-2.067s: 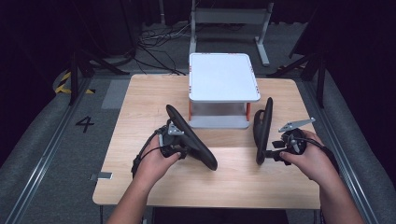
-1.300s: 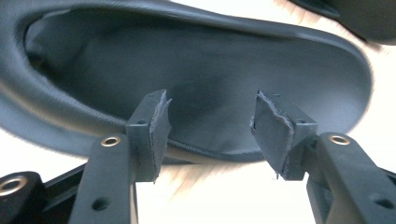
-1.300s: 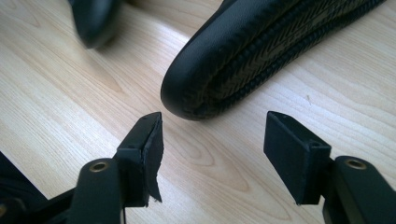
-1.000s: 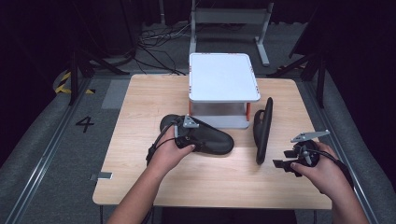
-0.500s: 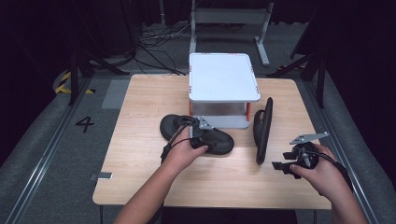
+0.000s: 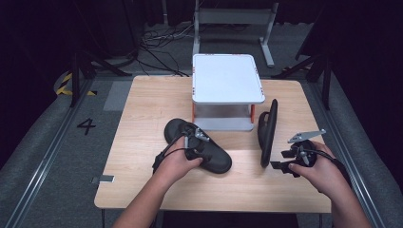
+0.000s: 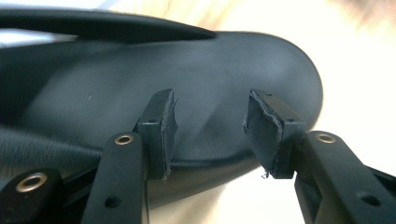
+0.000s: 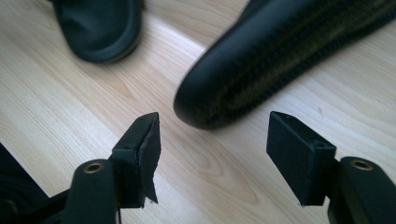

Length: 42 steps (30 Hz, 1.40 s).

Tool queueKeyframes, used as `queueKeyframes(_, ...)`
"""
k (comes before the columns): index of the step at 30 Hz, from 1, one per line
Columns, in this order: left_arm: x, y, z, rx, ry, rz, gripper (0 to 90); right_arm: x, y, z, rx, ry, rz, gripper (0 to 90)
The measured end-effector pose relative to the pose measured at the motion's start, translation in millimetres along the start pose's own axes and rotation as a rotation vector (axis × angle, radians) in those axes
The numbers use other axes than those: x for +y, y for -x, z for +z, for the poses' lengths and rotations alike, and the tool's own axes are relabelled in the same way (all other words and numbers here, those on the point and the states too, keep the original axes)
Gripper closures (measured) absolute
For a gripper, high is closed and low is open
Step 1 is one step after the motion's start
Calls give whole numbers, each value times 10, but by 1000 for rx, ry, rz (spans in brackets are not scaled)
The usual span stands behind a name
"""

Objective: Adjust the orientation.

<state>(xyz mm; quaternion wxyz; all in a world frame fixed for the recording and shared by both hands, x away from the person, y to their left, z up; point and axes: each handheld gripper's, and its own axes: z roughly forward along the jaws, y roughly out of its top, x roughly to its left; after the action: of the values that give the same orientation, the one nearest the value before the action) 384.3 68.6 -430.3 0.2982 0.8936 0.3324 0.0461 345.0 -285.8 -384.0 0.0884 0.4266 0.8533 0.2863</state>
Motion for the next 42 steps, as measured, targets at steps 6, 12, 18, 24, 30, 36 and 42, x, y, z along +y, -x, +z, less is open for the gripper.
queueKeyframes(6,-265,-2,-235,-5,-49,-50,530,202,-105,146,43,-5,-65,355)
queueKeyframes(12,-401,11,-373,8,-6,-94,503,364,-195,264,77,-11,-110,352)
queueKeyframes(18,-419,-109,-571,112,145,-156,348,421,-244,279,88,-1,-135,351)
queueKeyframes(24,-423,-335,-444,138,134,-212,311,343,-219,184,66,12,-118,351)
queueKeyframes(30,-373,-507,-277,96,114,-261,471,204,-139,64,30,13,-71,351)
queueKeyframes(36,-272,-478,-365,92,91,-357,584,124,-90,2,13,18,-45,351)
queueKeyframes(42,-162,-283,-394,46,115,-349,679,93,-68,-38,8,26,-36,351)
